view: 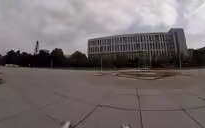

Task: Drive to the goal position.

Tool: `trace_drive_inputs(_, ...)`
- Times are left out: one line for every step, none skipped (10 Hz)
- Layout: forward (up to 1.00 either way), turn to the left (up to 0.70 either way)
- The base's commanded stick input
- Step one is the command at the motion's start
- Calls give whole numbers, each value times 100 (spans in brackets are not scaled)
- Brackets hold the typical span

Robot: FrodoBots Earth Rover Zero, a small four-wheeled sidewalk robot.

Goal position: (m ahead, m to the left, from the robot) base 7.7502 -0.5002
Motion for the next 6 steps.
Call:
trace_drive_inputs(70, 0)
trace_drive_inputs(70, 0)
trace_drive_inputs(70, 0)
trace_drive_inputs(70, 0)
trace_drive_inputs(70, 0)
trace_drive_inputs(70, 0)
